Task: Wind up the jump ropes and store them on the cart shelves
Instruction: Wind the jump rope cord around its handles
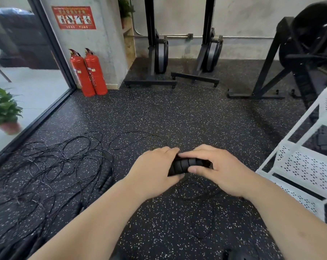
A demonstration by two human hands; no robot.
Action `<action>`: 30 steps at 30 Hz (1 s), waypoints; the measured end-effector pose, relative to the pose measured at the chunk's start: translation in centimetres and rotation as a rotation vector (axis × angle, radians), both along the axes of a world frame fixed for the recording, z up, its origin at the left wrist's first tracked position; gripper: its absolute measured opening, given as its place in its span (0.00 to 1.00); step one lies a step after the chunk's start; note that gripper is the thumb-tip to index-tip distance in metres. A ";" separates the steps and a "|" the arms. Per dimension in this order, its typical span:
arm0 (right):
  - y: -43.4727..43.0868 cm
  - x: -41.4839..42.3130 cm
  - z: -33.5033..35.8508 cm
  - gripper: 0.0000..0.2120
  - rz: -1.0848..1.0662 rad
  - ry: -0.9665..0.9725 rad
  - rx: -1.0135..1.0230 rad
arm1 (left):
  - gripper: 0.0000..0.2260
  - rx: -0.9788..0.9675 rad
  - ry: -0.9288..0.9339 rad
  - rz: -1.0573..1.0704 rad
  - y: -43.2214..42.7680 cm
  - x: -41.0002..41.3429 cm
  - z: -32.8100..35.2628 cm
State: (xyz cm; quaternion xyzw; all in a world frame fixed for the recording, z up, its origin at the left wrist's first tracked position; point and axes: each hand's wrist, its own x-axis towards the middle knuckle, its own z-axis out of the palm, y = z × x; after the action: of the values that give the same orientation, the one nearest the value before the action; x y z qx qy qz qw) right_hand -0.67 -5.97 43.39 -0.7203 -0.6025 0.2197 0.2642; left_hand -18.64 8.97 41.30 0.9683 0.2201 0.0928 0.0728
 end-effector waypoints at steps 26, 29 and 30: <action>0.2 -1.0 0.3 0.37 -0.301 0.809 -0.295 | 0.17 0.226 0.097 0.015 -2.3 1.4 0.9; -0.1 -1.0 0.2 0.31 -0.319 0.733 -0.232 | 0.15 0.167 0.097 0.075 -2.1 1.1 1.0; -0.2 -0.9 0.1 0.29 -0.314 0.691 -0.213 | 0.14 0.132 0.090 0.115 -1.8 1.0 1.0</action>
State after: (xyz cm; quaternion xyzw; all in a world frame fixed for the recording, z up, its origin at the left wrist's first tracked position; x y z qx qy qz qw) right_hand -1.61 -6.18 43.47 -0.7108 -0.3342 0.4674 0.4057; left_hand -17.68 7.18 42.34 0.9600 0.2717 0.0673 -0.0068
